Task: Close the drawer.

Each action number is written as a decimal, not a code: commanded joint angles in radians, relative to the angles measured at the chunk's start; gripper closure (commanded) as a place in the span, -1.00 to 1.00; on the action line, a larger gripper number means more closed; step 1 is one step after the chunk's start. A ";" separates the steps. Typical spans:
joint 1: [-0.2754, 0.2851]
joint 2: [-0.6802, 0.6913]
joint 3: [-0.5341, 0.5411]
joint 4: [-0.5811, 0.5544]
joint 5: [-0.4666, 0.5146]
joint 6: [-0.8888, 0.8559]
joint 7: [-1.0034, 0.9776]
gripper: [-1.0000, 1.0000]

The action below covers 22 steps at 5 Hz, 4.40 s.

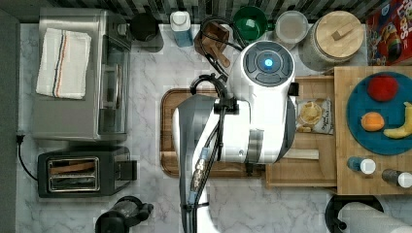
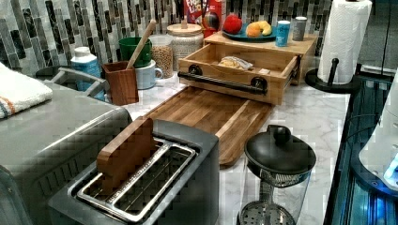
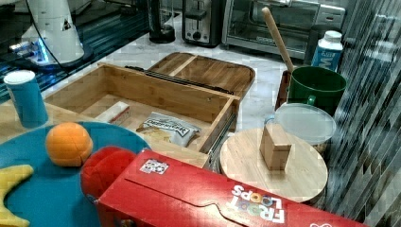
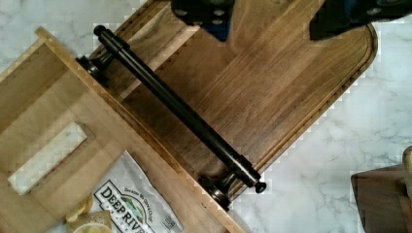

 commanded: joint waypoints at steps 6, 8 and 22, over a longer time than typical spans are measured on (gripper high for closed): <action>0.060 -0.110 0.075 -0.207 -0.095 0.154 -0.490 -1.00; 0.077 -0.106 0.097 -0.279 -0.171 0.254 -0.537 1.00; -0.273 0.208 0.034 -0.284 -0.043 0.564 -1.187 1.00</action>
